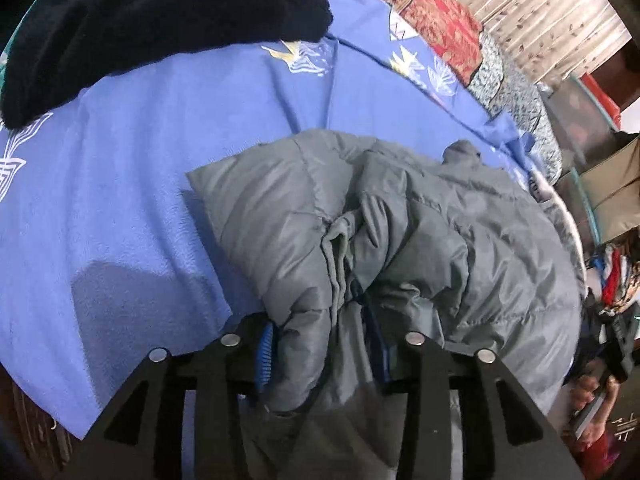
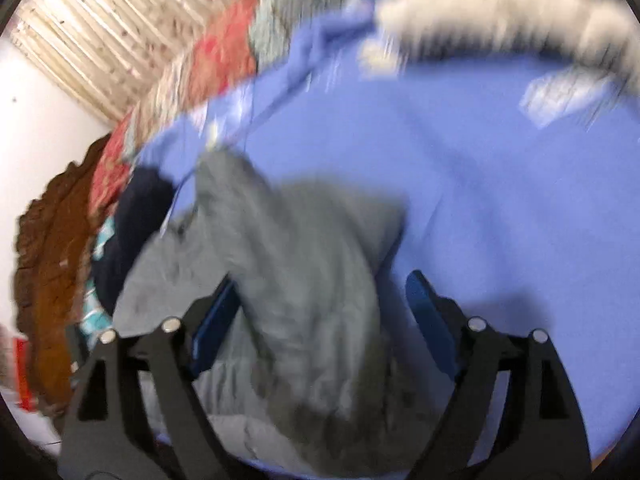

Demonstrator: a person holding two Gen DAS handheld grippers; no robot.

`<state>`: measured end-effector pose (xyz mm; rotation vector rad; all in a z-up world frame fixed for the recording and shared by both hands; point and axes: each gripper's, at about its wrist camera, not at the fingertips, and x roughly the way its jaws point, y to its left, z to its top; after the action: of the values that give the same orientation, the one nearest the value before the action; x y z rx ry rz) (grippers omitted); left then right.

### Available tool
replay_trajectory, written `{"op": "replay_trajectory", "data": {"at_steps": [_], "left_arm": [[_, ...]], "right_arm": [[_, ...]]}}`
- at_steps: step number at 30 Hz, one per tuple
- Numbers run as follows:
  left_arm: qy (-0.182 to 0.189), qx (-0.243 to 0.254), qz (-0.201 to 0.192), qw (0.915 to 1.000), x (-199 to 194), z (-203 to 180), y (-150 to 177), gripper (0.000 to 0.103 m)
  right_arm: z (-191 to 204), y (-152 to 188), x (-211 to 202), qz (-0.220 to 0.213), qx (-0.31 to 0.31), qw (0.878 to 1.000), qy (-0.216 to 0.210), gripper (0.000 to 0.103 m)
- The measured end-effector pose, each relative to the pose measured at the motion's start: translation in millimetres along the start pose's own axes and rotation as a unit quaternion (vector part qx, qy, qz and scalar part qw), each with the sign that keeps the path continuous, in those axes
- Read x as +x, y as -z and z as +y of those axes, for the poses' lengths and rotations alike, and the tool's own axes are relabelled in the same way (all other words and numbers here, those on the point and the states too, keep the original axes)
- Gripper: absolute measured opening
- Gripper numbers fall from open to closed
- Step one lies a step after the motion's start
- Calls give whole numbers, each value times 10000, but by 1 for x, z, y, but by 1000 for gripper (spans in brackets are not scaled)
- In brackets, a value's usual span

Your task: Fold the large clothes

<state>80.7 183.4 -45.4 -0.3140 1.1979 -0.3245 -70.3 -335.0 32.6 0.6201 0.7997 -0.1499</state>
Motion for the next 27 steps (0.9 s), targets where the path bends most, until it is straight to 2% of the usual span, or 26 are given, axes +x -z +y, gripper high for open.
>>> {"op": "replay_trajectory", "data": {"at_steps": [2, 3, 4, 6, 8, 10, 11, 12, 13, 14, 15, 16, 18, 20, 21, 23, 25, 27], "left_arm": [[128, 16, -61, 9999, -3, 4, 3, 65], [178, 12, -89, 9998, -5, 5, 7, 65], [227, -4, -102, 9997, -4, 4, 7, 65], [345, -18, -151, 9993, -2, 2, 7, 66], [423, -15, -195, 9989, -3, 2, 8, 67], [523, -37, -226, 9984, -6, 7, 12, 68], [582, -45, -239, 9980, -8, 8, 14, 68], [618, -44, -248, 9978, -10, 10, 15, 69], [639, -41, -260, 9976, -12, 12, 17, 70], [638, -27, -279, 9976, -14, 13, 18, 71], [630, -11, -290, 9976, -15, 13, 17, 71], [628, 10, -302, 9976, -19, 15, 17, 71], [711, -7, -392, 9967, -29, 21, 16, 71], [803, -63, -555, 9952, -42, 30, 15, 71], [865, -156, -670, 9939, -51, 39, 14, 72], [992, -427, -819, 9908, -64, 54, 11, 80], [1102, -561, -755, 9894, -64, 58, 5, 84], [1084, -564, -601, 9907, -60, 51, 0, 84]], "right_arm": [[48, -17, -19, -438, -725, 9964, -47, 80], [73, -21, -18, -493, -1076, 9928, -162, 80], [112, -20, -9, -325, -1569, 9858, -510, 81], [171, -9, 20, 273, -2234, 9690, -1019, 83], [235, 22, 68, 860, -3155, 9394, -1031, 84], [262, 47, 110, 1279, -3544, 9217, -919, 83], [272, 60, 147, 1808, -3458, 9166, -871, 82], [276, 66, 171, 2173, -3338, 9130, -881, 63], [280, 72, 196, 2569, -3252, 9049, -965, 39], [292, 82, 210, 2754, -3396, 8928, -1084, 28], [303, 87, 210, 2746, -3593, 8842, -1171, 10], [315, 91, 203, 2676, -3731, 8787, -1304, 7], [330, 89, 191, 2352, -3948, 8736, -1601, 7], [340, 86, 182, 2047, -3983, 8743, -1873, 7], [340, 87, 189, 2091, -3884, 8763, -1937, 7], [334, 93, 210, 2383, -3730, 8774, -1850, 7], [318, 100, 234, 2733, -3456, 8777, -1884, 8], [307, 100, 251, 2760, -3167, 8862, -1952, 8]]}}
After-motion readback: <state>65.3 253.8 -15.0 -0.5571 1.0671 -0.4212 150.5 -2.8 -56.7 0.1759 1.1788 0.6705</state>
